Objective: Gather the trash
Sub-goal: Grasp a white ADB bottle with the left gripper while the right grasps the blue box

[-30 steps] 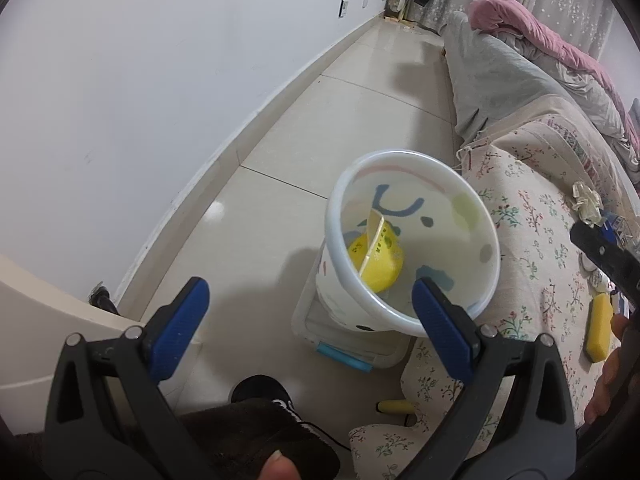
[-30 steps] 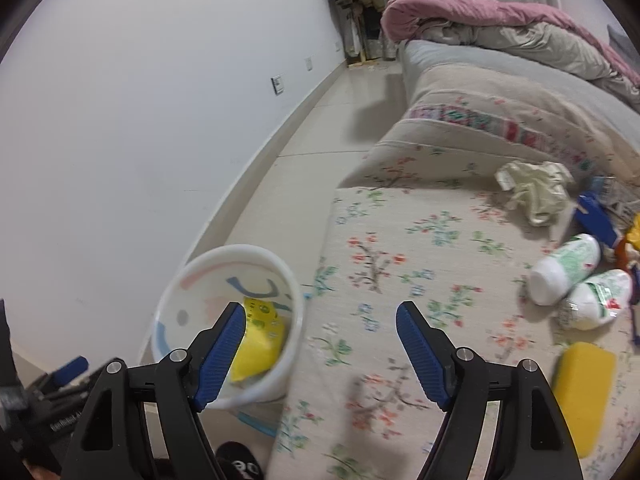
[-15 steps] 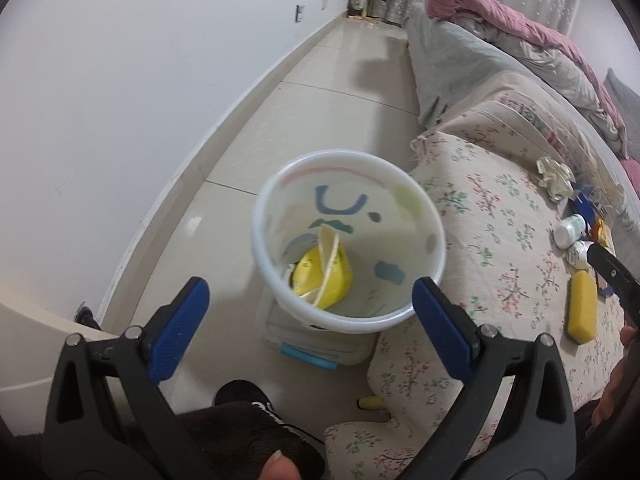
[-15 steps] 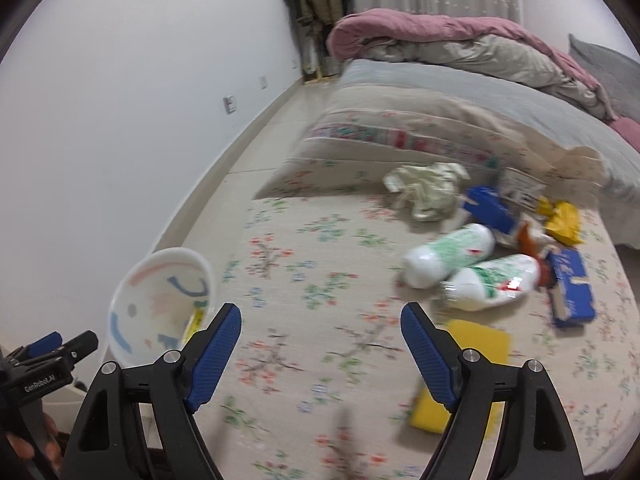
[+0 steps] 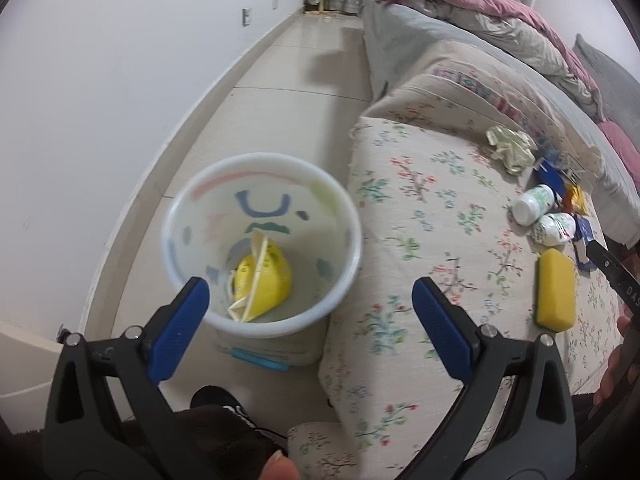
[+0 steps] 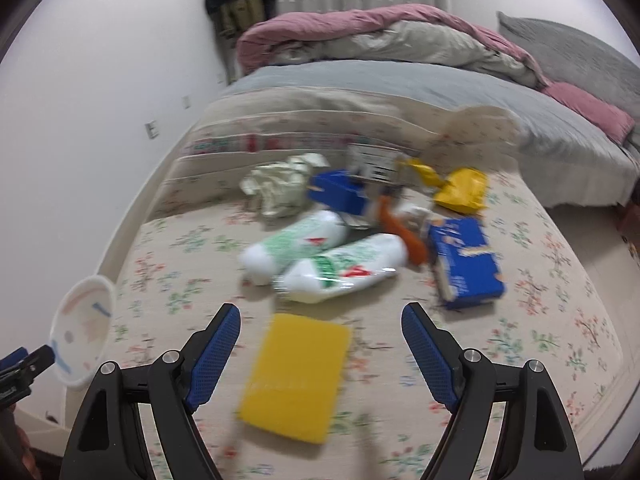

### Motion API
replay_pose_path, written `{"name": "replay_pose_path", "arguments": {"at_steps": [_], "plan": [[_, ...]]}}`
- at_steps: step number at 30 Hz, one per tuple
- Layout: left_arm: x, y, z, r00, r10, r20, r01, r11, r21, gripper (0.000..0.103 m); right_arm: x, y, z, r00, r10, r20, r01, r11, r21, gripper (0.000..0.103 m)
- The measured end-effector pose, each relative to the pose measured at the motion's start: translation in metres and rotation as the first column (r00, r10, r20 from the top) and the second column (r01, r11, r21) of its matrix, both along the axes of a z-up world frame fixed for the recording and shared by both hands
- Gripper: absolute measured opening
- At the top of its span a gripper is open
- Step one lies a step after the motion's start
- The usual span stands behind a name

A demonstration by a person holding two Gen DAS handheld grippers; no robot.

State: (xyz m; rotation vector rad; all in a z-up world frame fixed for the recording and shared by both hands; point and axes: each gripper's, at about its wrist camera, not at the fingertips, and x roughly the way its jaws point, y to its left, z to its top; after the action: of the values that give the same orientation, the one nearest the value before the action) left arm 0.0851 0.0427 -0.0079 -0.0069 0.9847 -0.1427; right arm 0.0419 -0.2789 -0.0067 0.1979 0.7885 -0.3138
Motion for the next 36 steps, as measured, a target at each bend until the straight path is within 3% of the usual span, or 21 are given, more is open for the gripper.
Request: {"name": "replay_pose_path", "arguments": {"at_steps": [10,21,27,30,36], "plan": [[0.007,-0.05,-0.002,0.996,-0.088,-0.01,0.088,0.996,-0.007,0.101,-0.017,-0.062,-0.016,0.99,-0.142,-0.022,0.142,0.989,0.028,0.084],[0.035,-0.124,-0.001,0.972,-0.236,-0.006,0.236,0.972,-0.008,0.101,-0.018,-0.12,-0.043,0.966,-0.245,-0.084,0.252,0.963,0.091,0.084],[0.054,-0.168,-0.009,0.932,-0.363,-0.019,0.363,0.932,0.006,0.093,-0.009,-0.134,-0.049,0.969,-0.233,-0.083,0.24,0.967,0.087,0.084],[0.066,-0.192,-0.016,0.901,-0.432,-0.028,0.433,0.902,0.004,0.077,-0.004,-0.137,-0.05,0.973,-0.22,-0.076,0.226,0.971,0.084,0.084],[0.068,-0.228,-0.022,0.83,-0.557,-0.021,0.557,0.829,0.053,0.069,0.005,-0.141,-0.053,0.976,-0.206,-0.075,0.211,0.975,0.067,0.084]]}}
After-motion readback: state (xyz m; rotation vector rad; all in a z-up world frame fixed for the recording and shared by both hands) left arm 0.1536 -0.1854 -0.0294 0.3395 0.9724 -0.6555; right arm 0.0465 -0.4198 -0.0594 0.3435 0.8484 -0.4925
